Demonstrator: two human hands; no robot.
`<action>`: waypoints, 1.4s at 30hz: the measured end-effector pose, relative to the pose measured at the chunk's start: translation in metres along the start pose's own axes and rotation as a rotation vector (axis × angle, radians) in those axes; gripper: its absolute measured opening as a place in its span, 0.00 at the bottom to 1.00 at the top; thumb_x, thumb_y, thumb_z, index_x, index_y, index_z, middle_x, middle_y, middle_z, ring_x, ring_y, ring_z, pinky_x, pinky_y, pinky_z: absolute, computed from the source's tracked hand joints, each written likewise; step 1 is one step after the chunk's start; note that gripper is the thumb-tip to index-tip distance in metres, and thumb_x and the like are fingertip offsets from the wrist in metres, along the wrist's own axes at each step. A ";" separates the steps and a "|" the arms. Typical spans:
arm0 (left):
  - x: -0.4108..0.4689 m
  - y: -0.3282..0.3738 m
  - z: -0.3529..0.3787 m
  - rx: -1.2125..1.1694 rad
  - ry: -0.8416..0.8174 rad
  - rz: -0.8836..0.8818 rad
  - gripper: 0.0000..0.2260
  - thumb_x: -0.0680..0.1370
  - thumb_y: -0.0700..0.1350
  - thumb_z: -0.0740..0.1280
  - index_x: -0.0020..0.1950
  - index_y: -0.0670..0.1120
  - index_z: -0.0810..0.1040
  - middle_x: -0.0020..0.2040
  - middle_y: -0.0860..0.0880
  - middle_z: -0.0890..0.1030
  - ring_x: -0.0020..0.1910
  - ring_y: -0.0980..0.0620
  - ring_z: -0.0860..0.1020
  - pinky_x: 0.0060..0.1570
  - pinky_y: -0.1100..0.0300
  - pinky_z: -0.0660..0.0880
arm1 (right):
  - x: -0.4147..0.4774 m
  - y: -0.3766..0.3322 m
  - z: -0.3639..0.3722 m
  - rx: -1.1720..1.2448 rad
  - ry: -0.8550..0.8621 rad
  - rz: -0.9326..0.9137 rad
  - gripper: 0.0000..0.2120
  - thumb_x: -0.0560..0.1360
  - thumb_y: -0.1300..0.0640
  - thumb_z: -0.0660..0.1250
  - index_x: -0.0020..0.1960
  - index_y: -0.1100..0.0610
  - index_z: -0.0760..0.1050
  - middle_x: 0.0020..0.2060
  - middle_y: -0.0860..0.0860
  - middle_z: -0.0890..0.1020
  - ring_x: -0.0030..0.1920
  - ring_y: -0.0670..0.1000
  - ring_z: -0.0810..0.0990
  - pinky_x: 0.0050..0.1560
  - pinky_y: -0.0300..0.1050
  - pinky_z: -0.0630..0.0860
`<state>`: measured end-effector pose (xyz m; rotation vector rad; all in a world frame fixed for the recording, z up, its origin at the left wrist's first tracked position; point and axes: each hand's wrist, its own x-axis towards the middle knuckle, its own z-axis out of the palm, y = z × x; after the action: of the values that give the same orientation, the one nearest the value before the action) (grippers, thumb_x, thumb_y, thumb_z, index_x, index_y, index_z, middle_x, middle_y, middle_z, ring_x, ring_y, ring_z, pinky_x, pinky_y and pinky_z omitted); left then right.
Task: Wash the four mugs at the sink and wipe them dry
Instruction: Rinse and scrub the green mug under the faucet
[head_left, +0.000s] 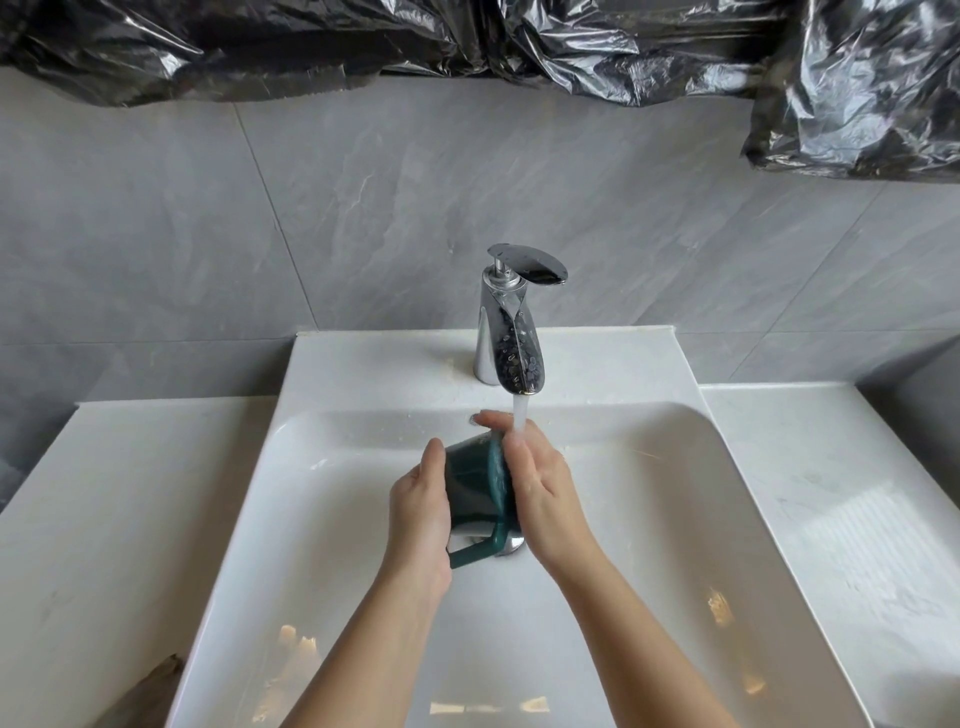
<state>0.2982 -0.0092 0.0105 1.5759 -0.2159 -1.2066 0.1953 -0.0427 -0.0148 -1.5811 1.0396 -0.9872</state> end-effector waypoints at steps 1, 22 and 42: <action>0.001 0.001 0.000 -0.015 0.004 -0.026 0.15 0.82 0.52 0.60 0.44 0.46 0.80 0.41 0.47 0.83 0.41 0.48 0.81 0.36 0.59 0.74 | -0.002 0.002 0.000 -0.067 -0.005 -0.053 0.18 0.82 0.46 0.52 0.62 0.47 0.78 0.57 0.42 0.79 0.62 0.44 0.74 0.62 0.35 0.67; 0.016 -0.006 0.004 0.140 -0.111 0.153 0.19 0.80 0.56 0.61 0.45 0.41 0.82 0.42 0.44 0.85 0.43 0.45 0.82 0.46 0.53 0.77 | 0.002 0.005 -0.022 0.553 0.171 0.727 0.21 0.84 0.47 0.55 0.51 0.60 0.80 0.44 0.58 0.86 0.50 0.59 0.84 0.55 0.57 0.79; 0.034 -0.014 -0.020 0.332 -0.671 0.476 0.34 0.59 0.52 0.76 0.63 0.52 0.72 0.60 0.51 0.80 0.62 0.52 0.77 0.59 0.58 0.75 | -0.004 0.006 -0.027 0.829 -0.066 0.914 0.20 0.81 0.49 0.59 0.63 0.60 0.78 0.56 0.62 0.83 0.53 0.63 0.83 0.51 0.62 0.81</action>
<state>0.3236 -0.0140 -0.0222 1.2261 -1.2059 -1.3110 0.1679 -0.0479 -0.0155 -0.3626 0.9607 -0.5705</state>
